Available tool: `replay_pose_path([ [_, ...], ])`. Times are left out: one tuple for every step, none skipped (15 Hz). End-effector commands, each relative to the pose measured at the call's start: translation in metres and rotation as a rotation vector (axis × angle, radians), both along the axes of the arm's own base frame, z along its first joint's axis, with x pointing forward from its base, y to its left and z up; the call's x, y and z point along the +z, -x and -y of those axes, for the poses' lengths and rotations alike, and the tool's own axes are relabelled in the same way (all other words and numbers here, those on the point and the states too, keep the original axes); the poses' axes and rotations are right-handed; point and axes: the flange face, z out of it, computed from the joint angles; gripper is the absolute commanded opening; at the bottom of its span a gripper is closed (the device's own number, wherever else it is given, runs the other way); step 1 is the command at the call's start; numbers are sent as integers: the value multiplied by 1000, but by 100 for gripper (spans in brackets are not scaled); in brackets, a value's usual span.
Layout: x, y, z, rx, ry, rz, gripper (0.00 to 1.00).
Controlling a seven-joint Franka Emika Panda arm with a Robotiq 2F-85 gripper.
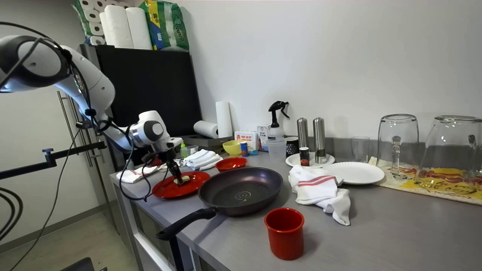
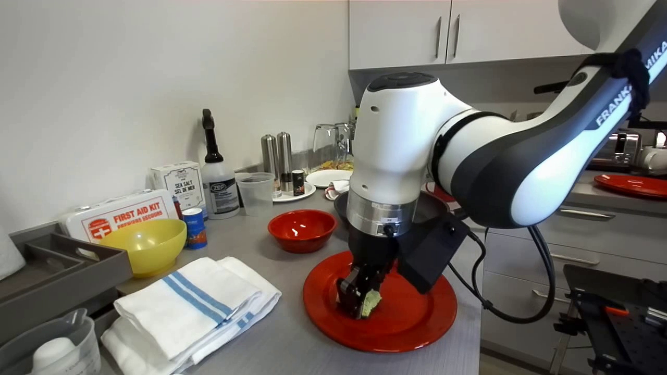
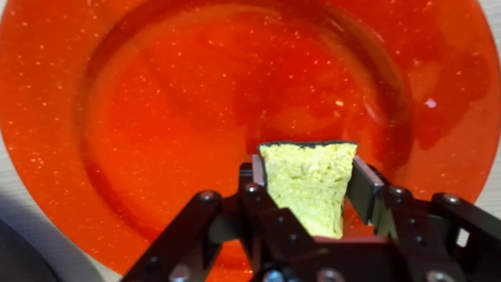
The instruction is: Pick up the sponge and clean the red plate
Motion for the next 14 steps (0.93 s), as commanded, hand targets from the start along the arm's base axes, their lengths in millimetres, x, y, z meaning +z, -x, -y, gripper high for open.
replay_pose_path([
  [9,7,-13,12,-8,-1,27],
  [9,8,-14,15,-8,-1,27],
  [10,9,-15,17,-8,0,27],
  [11,9,-15,19,-6,1,27],
  [12,9,-14,19,-5,4,27],
  [16,9,-13,21,0,10,27],
  [21,10,-10,21,4,13,27],
  [29,12,-7,19,7,16,27],
  [37,15,-4,14,11,15,27],
  [46,19,1,8,15,14,27],
  [55,22,6,3,20,18,27],
  [64,26,12,-3,24,18,27],
  [71,30,18,-10,29,21,27],
  [76,36,26,-19,33,16,27],
])
